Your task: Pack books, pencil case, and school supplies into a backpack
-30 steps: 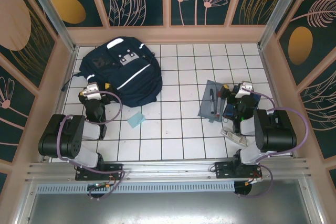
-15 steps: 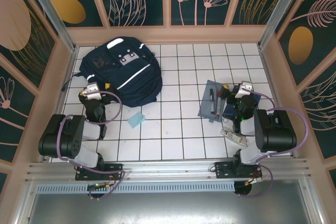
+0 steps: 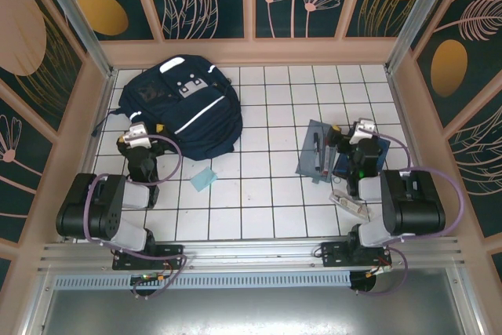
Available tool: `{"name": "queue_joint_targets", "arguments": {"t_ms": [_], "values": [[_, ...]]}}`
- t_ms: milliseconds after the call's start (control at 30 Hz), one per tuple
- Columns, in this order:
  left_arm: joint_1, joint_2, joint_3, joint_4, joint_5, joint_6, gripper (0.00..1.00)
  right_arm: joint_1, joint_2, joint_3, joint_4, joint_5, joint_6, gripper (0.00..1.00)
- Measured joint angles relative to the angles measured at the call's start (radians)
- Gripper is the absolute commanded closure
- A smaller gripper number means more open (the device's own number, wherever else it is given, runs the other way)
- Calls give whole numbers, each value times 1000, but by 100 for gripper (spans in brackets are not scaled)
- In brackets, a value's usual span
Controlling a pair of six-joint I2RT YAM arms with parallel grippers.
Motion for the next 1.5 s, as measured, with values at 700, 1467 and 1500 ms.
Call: {"name": "queue_joint_targets", "arguments": {"t_ms": [700,1467,1500], "values": [[0,-394,259,-879,101,-519,1,509,292,856,-894,-2,588,3],[0,-383,180,-883,252,-653,1,671,614,878,-599,-309,970,100],[0,-383,180,-882,258,-656,1,660,614,870,-588,-315,968,100]]}}
